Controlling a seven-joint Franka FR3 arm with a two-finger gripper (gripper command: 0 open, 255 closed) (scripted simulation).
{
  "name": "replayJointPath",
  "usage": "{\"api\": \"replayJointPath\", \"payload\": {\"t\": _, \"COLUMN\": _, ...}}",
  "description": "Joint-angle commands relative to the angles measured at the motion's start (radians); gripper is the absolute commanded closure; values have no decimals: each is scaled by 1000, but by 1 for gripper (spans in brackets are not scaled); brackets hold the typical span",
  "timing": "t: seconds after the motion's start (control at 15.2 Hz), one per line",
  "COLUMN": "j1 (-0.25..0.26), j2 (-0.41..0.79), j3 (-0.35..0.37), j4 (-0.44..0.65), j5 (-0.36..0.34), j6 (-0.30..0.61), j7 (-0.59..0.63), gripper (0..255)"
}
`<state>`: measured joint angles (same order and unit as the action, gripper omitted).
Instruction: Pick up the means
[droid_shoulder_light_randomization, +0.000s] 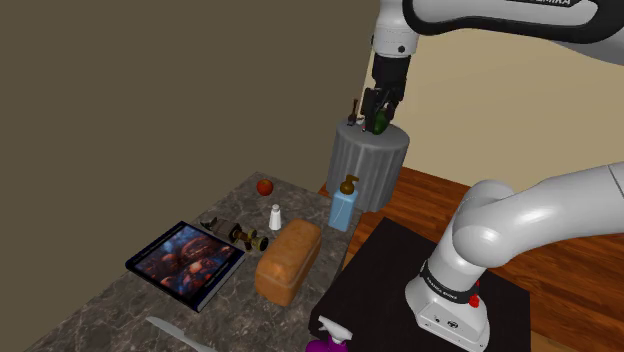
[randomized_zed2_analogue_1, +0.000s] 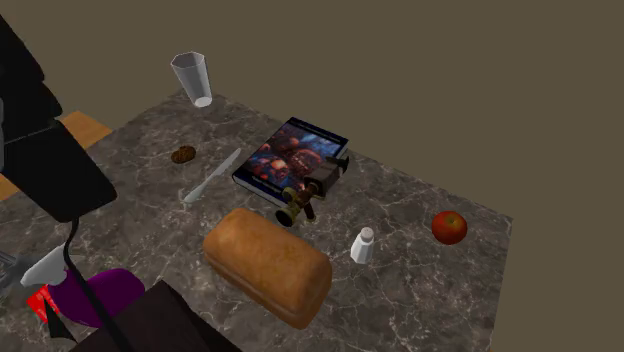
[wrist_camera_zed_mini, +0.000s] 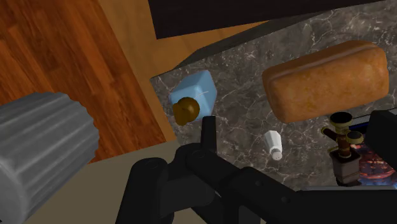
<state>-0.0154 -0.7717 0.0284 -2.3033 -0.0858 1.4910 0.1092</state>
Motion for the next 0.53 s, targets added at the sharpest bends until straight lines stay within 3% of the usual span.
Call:
{"api": "replayJointPath", "payload": {"t": 0.0, "j1": 0, "j2": 0, "j3": 0, "j4": 0, "j5": 0, "j6": 0, "j7": 0, "gripper": 0}}
{"api": "replayJointPath", "payload": {"t": 0.46, "j1": 23, "j2": 159, "j3": 62, "j4": -59, "j5": 16, "j6": 213, "j7": 65, "gripper": 0}}
